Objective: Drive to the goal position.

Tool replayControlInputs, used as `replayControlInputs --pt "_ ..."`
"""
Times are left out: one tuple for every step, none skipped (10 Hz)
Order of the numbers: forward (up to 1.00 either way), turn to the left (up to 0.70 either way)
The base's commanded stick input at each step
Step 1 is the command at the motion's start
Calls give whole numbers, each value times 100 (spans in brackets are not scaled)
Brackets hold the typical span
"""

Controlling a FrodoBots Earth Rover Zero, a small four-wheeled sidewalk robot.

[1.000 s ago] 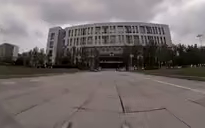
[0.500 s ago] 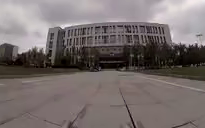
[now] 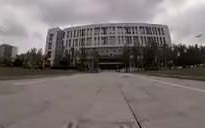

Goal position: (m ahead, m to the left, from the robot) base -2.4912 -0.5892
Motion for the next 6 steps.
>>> replayControlInputs --pt "100 -1" --pt "100 -23" --pt "100 -1" --pt "100 -4" --pt "100 -7" --pt "100 0"
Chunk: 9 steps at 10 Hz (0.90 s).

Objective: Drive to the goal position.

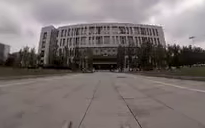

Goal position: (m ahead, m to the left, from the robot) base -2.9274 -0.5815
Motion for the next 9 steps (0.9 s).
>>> replayControlInputs --pt "100 0" --pt "100 0" --pt "100 0" --pt "100 0" --pt "100 0" --pt "100 0" --pt "100 0" --pt "100 0" --pt "100 0"
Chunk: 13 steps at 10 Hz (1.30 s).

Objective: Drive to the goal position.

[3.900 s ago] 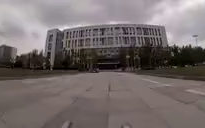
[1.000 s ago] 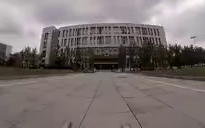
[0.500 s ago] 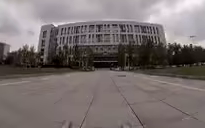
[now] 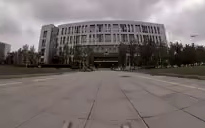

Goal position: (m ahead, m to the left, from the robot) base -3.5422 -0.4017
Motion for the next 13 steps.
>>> replayControlInputs --pt "100 0" --pt "100 0" --pt "100 -3" --pt "100 -20" --pt "100 -23" --pt "100 -1" --pt "100 -10" --pt "100 -13" --pt "100 -1" --pt "100 -5" --pt "100 -8" --pt "100 -2" --pt "100 -13"
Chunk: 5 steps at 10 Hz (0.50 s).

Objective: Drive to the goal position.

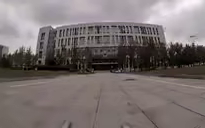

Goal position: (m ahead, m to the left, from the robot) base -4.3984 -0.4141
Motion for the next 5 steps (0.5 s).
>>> replayControlInputs --pt "100 -12" --pt "100 -4" --pt "100 0" --pt "100 0" --pt "100 0"
